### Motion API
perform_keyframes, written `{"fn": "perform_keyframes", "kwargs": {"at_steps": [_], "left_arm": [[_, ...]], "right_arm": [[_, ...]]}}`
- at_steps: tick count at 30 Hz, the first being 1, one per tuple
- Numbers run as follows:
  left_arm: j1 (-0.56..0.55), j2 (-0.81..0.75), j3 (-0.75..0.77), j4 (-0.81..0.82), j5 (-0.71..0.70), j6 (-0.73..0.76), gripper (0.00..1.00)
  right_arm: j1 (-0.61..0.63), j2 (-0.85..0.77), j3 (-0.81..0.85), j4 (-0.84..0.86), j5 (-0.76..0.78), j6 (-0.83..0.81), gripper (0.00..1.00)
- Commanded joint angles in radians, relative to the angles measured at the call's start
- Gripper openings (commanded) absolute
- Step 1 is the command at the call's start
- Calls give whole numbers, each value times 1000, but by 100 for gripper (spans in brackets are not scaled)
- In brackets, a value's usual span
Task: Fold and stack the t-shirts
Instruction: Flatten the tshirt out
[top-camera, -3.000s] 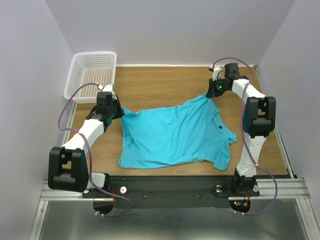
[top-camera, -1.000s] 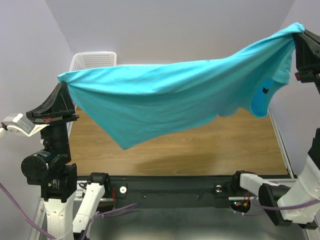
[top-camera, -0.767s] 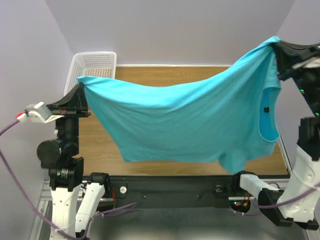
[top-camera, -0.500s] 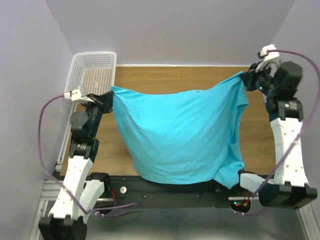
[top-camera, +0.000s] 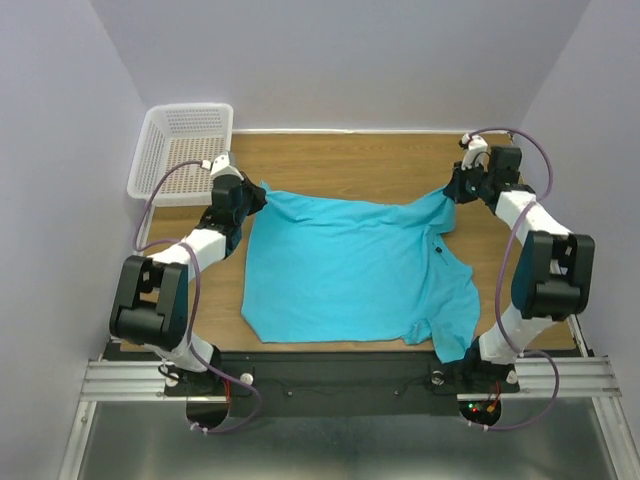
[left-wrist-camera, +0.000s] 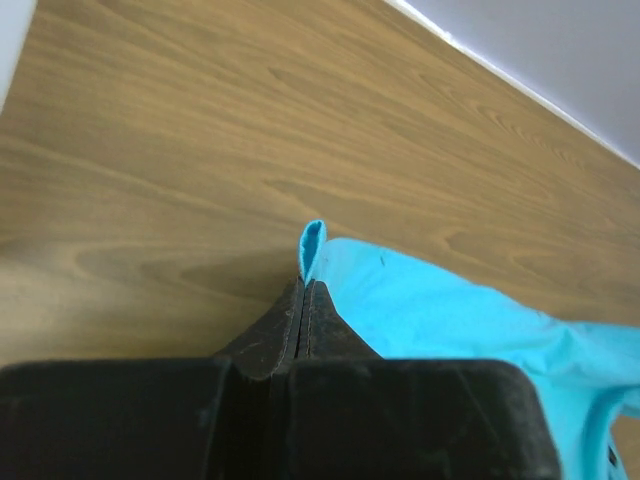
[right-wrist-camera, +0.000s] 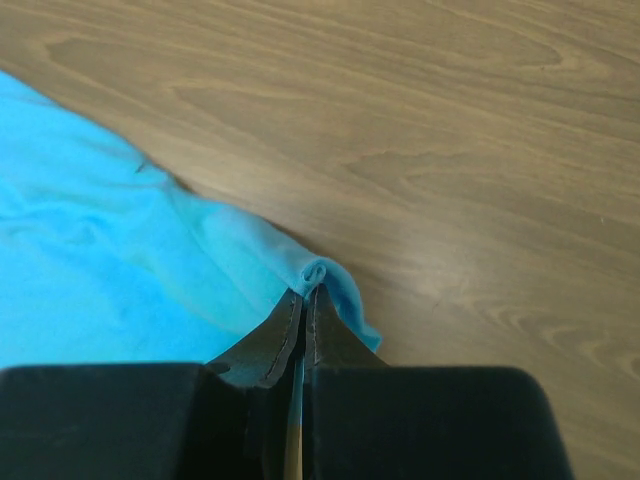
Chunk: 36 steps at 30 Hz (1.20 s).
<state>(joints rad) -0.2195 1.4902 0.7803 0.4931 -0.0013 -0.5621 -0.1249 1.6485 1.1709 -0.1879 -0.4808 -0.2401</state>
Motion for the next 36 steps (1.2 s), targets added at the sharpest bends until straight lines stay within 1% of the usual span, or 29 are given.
{"fn": "perform_keyframes", "kwargs": {"at_steps": [1,3,4,8,14,18,21,24,26,28,34,36], "left_arm": [[0,64,106,93,-118,45,0],[0,125,155,88,-124,56,0],[0,161,192,73,-124,65,0],[2,225,253,44,-146,70,0],[11,271,301,22,-175,65,0],[19,289,330,16,-186,70,0],[23,301,364,-14,-207,76,0],[31,305,384,-45,-249,76,0],[35,303,390,-57,-273,74,0],[40,303,390,-59,-278,73,0],[48,315,407,-53,-220,106,0],[49,311,404,-47,-210,111,0]], "right_arm": [[-5,136,128,148,-22,21,1],[-5,194,166,151,-28,36,1],[-5,241,211,156,-31,51,1],[-5,322,311,157,-18,62,1],[-5,407,423,157,-12,62,0],[-7,464,493,162,-51,65,1],[-5,485,521,163,-76,59,1],[-5,502,542,165,-53,45,1],[-5,510,550,165,-9,41,1],[-7,510,549,168,7,27,1],[-5,501,549,177,-77,31,1],[-7,494,549,179,-82,25,1]]}}
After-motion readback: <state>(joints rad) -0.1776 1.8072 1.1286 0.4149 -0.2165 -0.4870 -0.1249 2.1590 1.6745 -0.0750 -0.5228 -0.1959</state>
